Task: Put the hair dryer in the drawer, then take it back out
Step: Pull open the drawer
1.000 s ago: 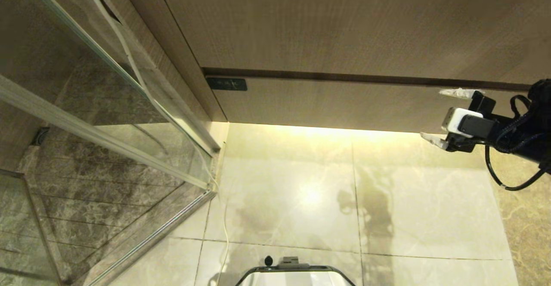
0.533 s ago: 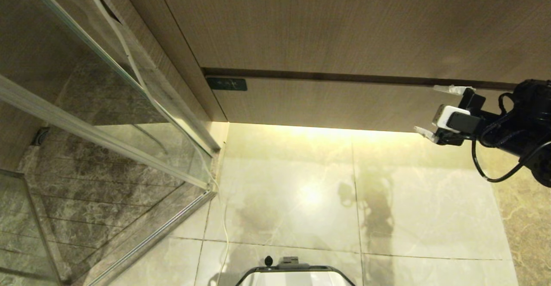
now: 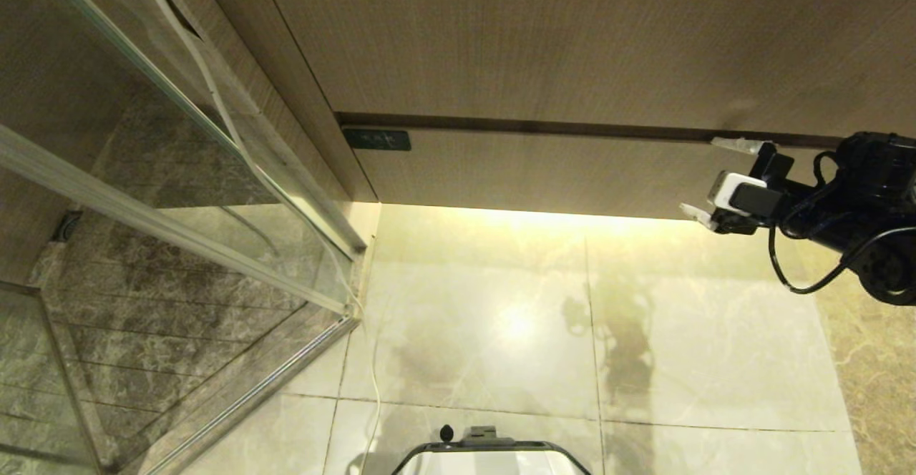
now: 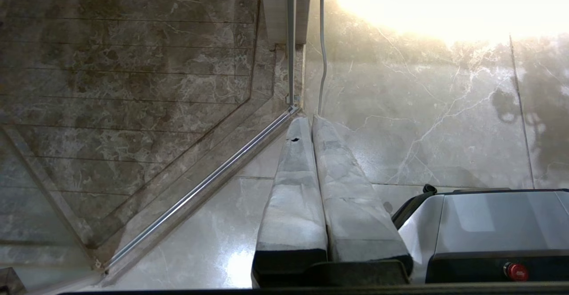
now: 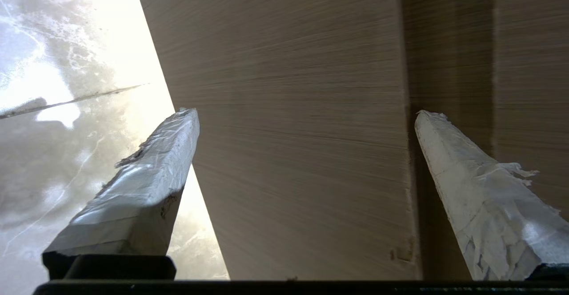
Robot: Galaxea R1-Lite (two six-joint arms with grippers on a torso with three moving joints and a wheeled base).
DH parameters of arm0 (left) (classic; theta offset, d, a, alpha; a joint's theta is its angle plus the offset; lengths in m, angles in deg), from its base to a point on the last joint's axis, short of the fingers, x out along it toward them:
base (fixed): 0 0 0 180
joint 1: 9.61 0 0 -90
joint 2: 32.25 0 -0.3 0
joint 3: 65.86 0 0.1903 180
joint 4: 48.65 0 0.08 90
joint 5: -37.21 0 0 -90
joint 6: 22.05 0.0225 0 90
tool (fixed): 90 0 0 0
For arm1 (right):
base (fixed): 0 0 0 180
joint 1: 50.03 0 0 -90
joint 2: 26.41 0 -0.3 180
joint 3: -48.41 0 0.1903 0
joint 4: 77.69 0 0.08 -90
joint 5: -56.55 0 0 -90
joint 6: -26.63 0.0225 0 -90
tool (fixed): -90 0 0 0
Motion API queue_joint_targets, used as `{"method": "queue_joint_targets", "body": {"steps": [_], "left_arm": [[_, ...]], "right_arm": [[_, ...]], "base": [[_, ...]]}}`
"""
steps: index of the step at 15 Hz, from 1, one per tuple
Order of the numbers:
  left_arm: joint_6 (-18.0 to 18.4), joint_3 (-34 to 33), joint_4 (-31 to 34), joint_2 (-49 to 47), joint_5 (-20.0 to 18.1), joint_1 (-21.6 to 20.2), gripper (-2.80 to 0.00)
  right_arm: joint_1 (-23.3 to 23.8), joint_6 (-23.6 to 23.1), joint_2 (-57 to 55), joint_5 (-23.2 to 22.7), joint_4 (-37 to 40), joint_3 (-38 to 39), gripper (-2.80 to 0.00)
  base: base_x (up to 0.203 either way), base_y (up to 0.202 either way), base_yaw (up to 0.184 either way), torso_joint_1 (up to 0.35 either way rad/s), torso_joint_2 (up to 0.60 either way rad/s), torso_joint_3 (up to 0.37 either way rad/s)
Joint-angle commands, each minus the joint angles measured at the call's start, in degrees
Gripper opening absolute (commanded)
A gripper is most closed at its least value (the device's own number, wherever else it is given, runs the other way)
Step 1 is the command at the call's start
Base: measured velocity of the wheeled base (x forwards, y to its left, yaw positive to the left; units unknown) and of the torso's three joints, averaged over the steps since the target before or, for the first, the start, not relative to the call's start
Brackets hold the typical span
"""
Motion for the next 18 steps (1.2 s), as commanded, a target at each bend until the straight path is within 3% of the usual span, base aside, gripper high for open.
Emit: {"method": "queue_joint_targets", "body": {"steps": [1,8,16,17,18], "left_arm": [[0.0,-0.1,0.0,0.0,0.0,0.0,-2.8],[0.0,-0.1,0.0,0.0,0.0,0.0,-2.8],[0.0,-0.1,0.0,0.0,0.0,0.0,-2.8],[0.0,-0.1,0.0,0.0,0.0,0.0,-2.8],[0.0,0.0,0.0,0.0,0.0,0.0,-2.8]], "right_arm": [[-0.1,-0.4,-1.7,-0.2,-1.3,-0.9,0.0],[-0.1,-0.5,-6.1,1.0,-5.1,-2.2,0.0],[-0.5,5.1,-5.2,10.0,-0.4,-0.7,0.0],[-0.7,6.8,-4.3,13.7,1.7,0.1,0.0],[-0.9,8.0,-3.9,14.6,2.3,0.5,0.0]], "base": [[0.0,0.0,0.0,0.0,0.0,0.0],[0.0,0.0,0.0,0.0,0.0,0.0],[0.0,0.0,0.0,0.0,0.0,0.0],[0.0,0.0,0.0,0.0,0.0,0.0],[0.0,0.0,0.0,0.0,0.0,0.0]]}}
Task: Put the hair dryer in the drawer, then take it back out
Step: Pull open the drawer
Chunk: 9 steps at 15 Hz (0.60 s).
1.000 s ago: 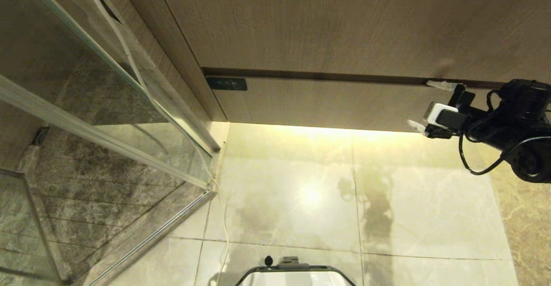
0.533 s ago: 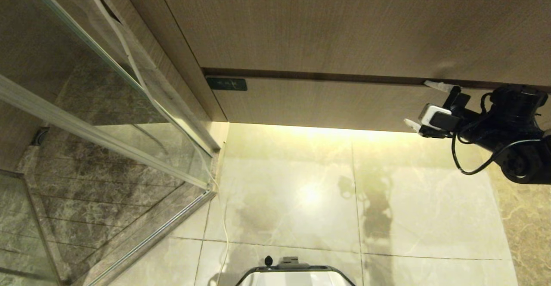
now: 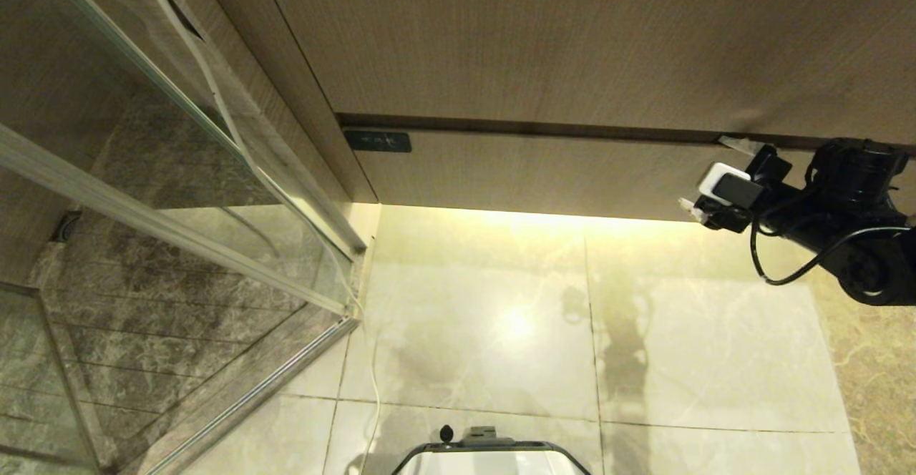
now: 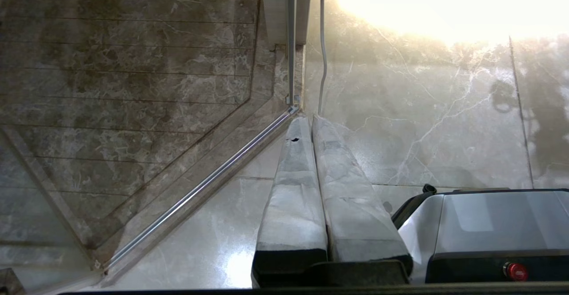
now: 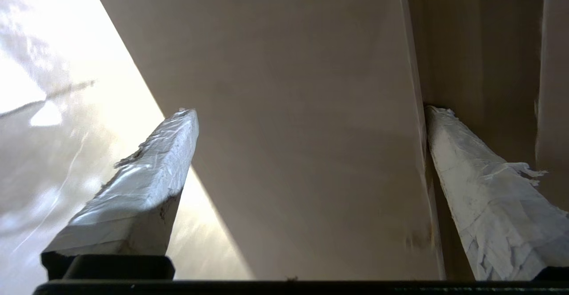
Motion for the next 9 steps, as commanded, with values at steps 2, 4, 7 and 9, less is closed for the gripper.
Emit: {"method": "queue_joint_targets", "body": {"steps": [2,4,7,9], "left_arm": [[0.0,-0.1,0.0,0.0,0.0,0.0,-2.8],[0.0,0.0,0.0,0.0,0.0,0.0,-2.8],[0.0,-0.1,0.0,0.0,0.0,0.0,-2.8],[0.0,-0.1,0.0,0.0,0.0,0.0,-2.8]], "right_arm": [[-0.7,2.7,1.7,2.3,1.5,2.4,0.0],[-0.7,2.8,2.4,2.3,1.8,3.4,0.0],[-0.6,2.9,3.7,2.2,2.4,4.8,0.0],[-0.6,2.9,5.4,2.1,4.1,6.2,0.0]], "base": [[0.0,0.0,0.0,0.0,0.0,0.0],[0.0,0.0,0.0,0.0,0.0,0.0],[0.0,0.0,0.0,0.0,0.0,0.0],[0.0,0.0,0.0,0.0,0.0,0.0]]}}
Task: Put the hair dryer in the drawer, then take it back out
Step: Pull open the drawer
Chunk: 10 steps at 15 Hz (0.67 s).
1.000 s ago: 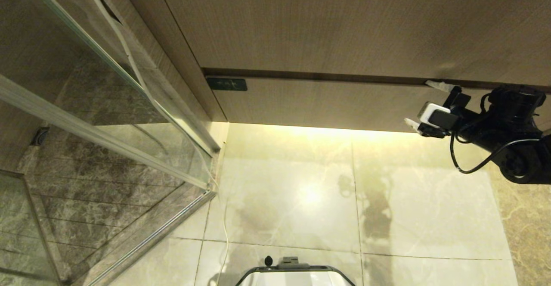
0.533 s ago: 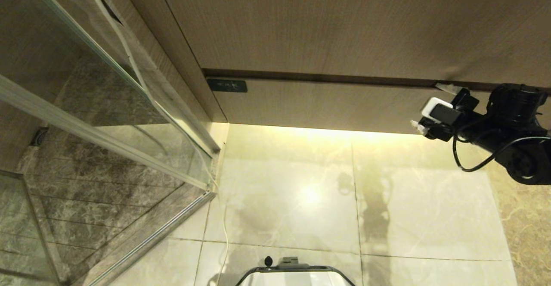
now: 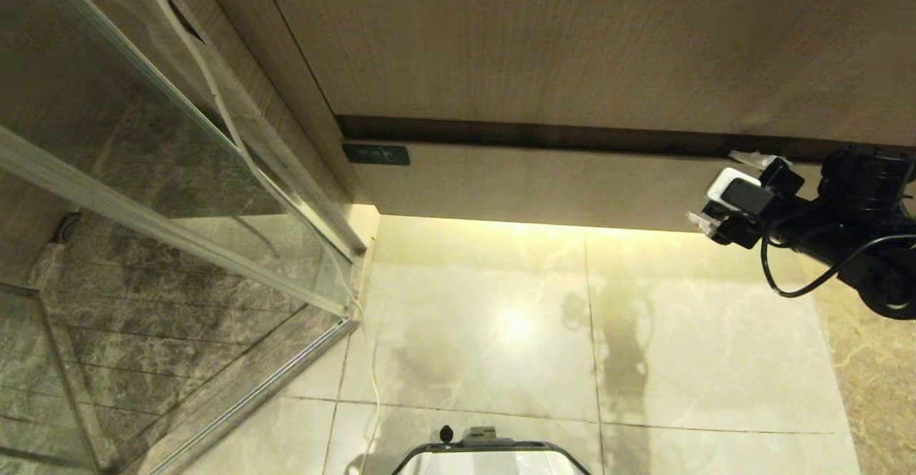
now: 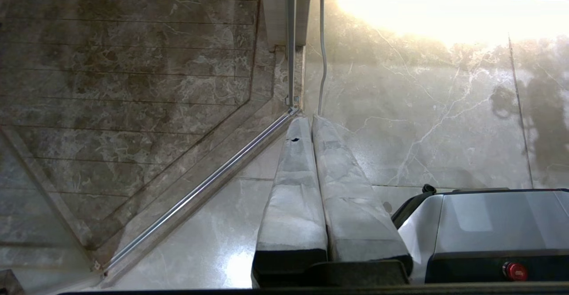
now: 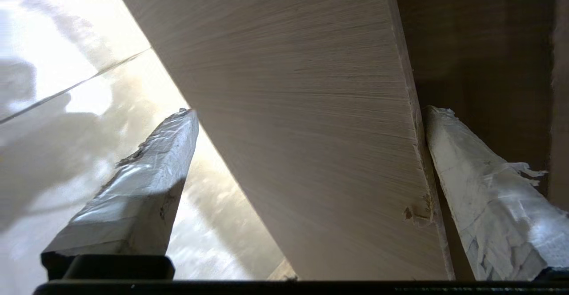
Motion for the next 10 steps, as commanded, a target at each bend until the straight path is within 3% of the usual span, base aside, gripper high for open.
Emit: {"method": "queue_joint_targets", "body": {"steps": [1,6,10], "left_arm": [[0.0,-0.1,0.0,0.0,0.0,0.0,-2.8],[0.0,-0.1,0.0,0.0,0.0,0.0,-2.8],[0.0,-0.1,0.0,0.0,0.0,0.0,-2.8]], "right_arm": [[0.0,-0.3,1.8,-0.1,0.7,1.7,0.0],[0.0,1.3,4.7,0.0,1.9,3.9,0.0],[0.1,2.7,14.0,0.1,11.5,7.8,0.0]], "base": [[0.0,0.0,0.0,0.0,0.0,0.0],[0.0,0.0,0.0,0.0,0.0,0.0],[0.0,0.0,0.0,0.0,0.0,0.0]]}}
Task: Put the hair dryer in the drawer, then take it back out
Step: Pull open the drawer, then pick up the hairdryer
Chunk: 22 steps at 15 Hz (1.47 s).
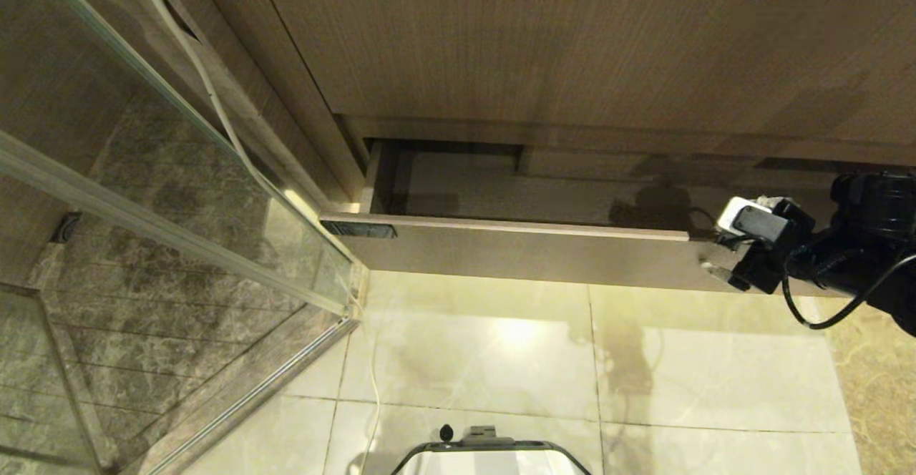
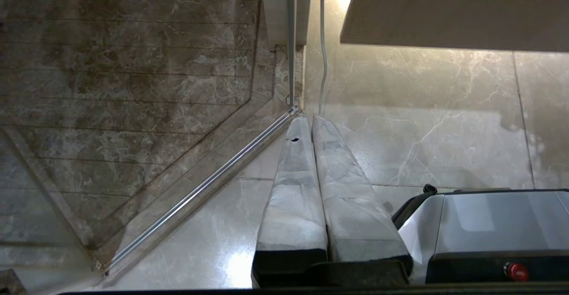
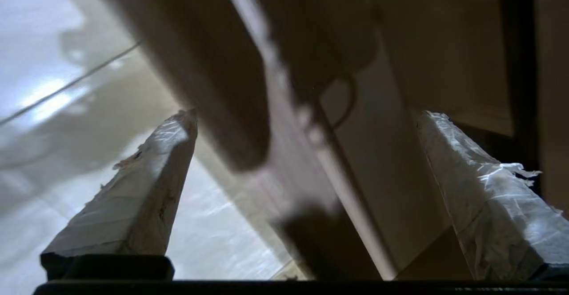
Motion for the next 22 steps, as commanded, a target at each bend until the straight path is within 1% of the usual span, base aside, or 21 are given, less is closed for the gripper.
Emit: {"method": "queue_joint_targets", "body": {"steps": [1,3,5,7,8,9,11,13,14,16,17,18,20,21,22], "left_arm": [[0.0,-0.1,0.0,0.0,0.0,0.0,-2.8],[0.0,0.0,0.0,0.0,0.0,0.0,-2.8],[0.0,-0.1,0.0,0.0,0.0,0.0,-2.8],[0.0,-0.1,0.0,0.0,0.0,0.0,-2.8],[0.0,-0.1,0.0,0.0,0.0,0.0,-2.8],[0.0,-0.1,0.0,0.0,0.0,0.0,-2.8],[0.0,-0.1,0.0,0.0,0.0,0.0,-2.8],[0.0,0.0,0.0,0.0,0.0,0.0,-2.8],[0.0,-0.1,0.0,0.0,0.0,0.0,-2.8],[0.0,0.0,0.0,0.0,0.0,0.0,-2.8],[0.0,-0.1,0.0,0.0,0.0,0.0,-2.8],[0.0,0.0,0.0,0.0,0.0,0.0,-2.8],[0.0,-0.1,0.0,0.0,0.0,0.0,-2.8],[0.0,-0.1,0.0,0.0,0.0,0.0,-2.8],[0.0,-0.1,0.0,0.0,0.0,0.0,-2.8]], "right_arm": [[0.1,0.2,8.7,-0.1,6.8,2.4,0.0],[0.4,0.3,17.6,-0.2,17.1,3.7,0.0],[1.7,0.7,28.1,-0.3,29.3,5.2,0.0],[4.0,3.1,38.0,-0.6,41.0,6.2,0.0],[5.3,5.3,42.5,-0.9,45.7,6.5,0.0],[6.2,9.3,46.6,-1.1,49.0,6.8,0.0],[7.4,21.2,53.9,-1.4,54.8,7.3,0.0],[7.8,29.3,61.2,-1.5,59.3,8.5,0.0],[7.9,31.6,65.0,-1.4,61.4,9.2,-2.8],[8.0,34.4,70.5,-0.8,65.0,10.3,-2.8],[7.8,36.2,72.2,0.4,65.5,10.9,-2.8],[7.3,39.1,75.5,2.0,65.2,11.8,-2.8],[4.7,46.4,80.2,4.6,63.4,14.3,-2.8],[4.0,48.0,80.9,6.0,62.4,15.2,-2.8],[2.9,50.5,83.5,8.5,61.4,17.6,-2.8]], "base": [[0.0,0.0,0.0,0.0,0.0,0.0],[0.0,0.0,0.0,0.0,0.0,0.0],[0.0,0.0,0.0,0.0,0.0,0.0],[0.0,0.0,0.0,0.0,0.0,0.0],[0.0,0.0,0.0,0.0,0.0,0.0],[0.0,0.0,0.0,0.0,0.0,0.0],[0.0,0.0,0.0,0.0,0.0,0.0],[0.0,0.0,0.0,0.0,0.0,0.0],[0.0,0.0,0.0,0.0,0.0,0.0],[0.0,0.0,0.0,0.0,0.0,0.0],[0.0,0.0,0.0,0.0,0.0,0.0],[0.0,0.0,0.0,0.0,0.0,0.0],[0.0,0.0,0.0,0.0,0.0,0.0],[0.0,0.0,0.0,0.0,0.0,0.0],[0.0,0.0,0.0,0.0,0.0,0.0]]}}
